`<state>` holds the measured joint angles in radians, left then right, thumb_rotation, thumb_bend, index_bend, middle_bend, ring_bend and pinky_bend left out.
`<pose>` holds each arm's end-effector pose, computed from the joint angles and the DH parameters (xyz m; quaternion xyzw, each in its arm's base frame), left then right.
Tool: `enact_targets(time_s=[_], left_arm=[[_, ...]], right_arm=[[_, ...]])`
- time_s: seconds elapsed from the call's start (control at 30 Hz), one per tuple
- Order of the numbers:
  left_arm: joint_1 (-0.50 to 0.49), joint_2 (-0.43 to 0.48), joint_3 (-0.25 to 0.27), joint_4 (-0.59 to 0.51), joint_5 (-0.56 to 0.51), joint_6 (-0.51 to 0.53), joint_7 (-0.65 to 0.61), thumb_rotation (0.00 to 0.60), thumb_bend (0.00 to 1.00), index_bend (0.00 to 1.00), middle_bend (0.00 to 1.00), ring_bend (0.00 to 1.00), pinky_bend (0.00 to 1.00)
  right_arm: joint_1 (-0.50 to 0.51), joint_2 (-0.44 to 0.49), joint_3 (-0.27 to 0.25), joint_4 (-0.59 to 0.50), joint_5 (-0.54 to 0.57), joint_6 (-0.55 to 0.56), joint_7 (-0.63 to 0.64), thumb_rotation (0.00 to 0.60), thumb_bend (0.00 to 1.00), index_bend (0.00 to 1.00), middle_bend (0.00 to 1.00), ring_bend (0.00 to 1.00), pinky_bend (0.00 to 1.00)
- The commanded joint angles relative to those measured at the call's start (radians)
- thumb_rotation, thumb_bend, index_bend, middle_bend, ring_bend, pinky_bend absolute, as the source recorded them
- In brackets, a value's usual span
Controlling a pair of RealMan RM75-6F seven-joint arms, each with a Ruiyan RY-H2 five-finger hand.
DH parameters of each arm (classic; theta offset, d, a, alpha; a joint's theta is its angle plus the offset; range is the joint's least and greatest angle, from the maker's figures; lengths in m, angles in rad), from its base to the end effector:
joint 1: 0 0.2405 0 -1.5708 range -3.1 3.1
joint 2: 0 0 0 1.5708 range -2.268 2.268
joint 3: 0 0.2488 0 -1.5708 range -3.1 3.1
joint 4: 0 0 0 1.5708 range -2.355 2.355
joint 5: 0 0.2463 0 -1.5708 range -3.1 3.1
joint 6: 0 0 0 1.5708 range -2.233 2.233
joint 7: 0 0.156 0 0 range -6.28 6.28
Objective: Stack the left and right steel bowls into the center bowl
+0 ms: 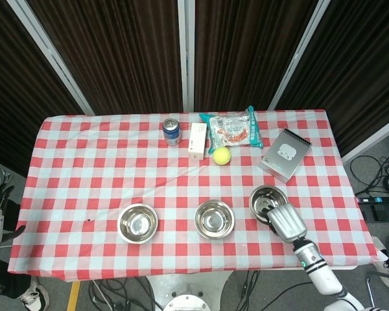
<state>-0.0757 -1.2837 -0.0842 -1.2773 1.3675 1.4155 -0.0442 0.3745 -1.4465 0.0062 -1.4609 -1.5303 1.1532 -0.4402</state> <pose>-0.3950 0.2019 0.1149 -0.5619 -0.3937 -0.3203 0.6532 -0.2489 -0.2530 -0.0275 0.7881 -0.2626 0.2937 0.4729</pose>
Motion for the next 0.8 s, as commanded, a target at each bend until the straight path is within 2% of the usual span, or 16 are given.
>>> enact_targets(time_s=[0.03, 0.17, 0.3, 0.7, 0.73, 0.8], left_arm=[[0.000, -0.001, 0.000, 0.001, -0.001, -0.002, 0.000, 0.600, 0.16, 0.16, 0.15, 0.07, 0.19], [-0.001, -0.003, -0.001, 0.005, -0.003, -0.004, -0.001, 0.600, 0.16, 0.16, 0.15, 0.07, 0.19], [0.000, -0.006, -0.001, 0.011, -0.005, -0.006, -0.002, 0.600, 0.16, 0.16, 0.15, 0.07, 0.19], [0.005, -0.006, -0.001, 0.029, -0.012, -0.012, -0.019, 0.600, 0.16, 0.16, 0.15, 0.07, 0.19], [0.005, -0.006, 0.000, 0.030, -0.011, -0.012, -0.021, 0.600, 0.16, 0.16, 0.15, 0.07, 0.19], [0.004, -0.008, 0.000, 0.034, -0.010, -0.013, -0.023, 0.600, 0.16, 0.16, 0.15, 0.07, 0.19]], right_arm=[[0.026, 0.014, 0.011, -0.064, -0.027, 0.001, -0.045, 0.600, 0.36, 0.64, 0.58, 0.85, 0.80], [0.057, 0.019, 0.013, -0.163, -0.057, -0.021, -0.097, 0.600, 0.36, 0.65, 0.59, 0.85, 0.80], [0.079, -0.005, 0.013, -0.207, -0.055, -0.052, -0.135, 0.600, 0.36, 0.65, 0.59, 0.85, 0.80], [0.139, -0.095, 0.022, -0.205, -0.016, -0.135, -0.205, 0.600, 0.36, 0.65, 0.59, 0.85, 0.80], [0.141, -0.097, 0.022, -0.205, -0.013, -0.138, -0.208, 0.600, 0.36, 0.65, 0.58, 0.85, 0.80], [0.148, -0.093, 0.018, -0.211, -0.003, -0.153, -0.206, 0.600, 0.24, 0.62, 0.55, 0.85, 0.80]])
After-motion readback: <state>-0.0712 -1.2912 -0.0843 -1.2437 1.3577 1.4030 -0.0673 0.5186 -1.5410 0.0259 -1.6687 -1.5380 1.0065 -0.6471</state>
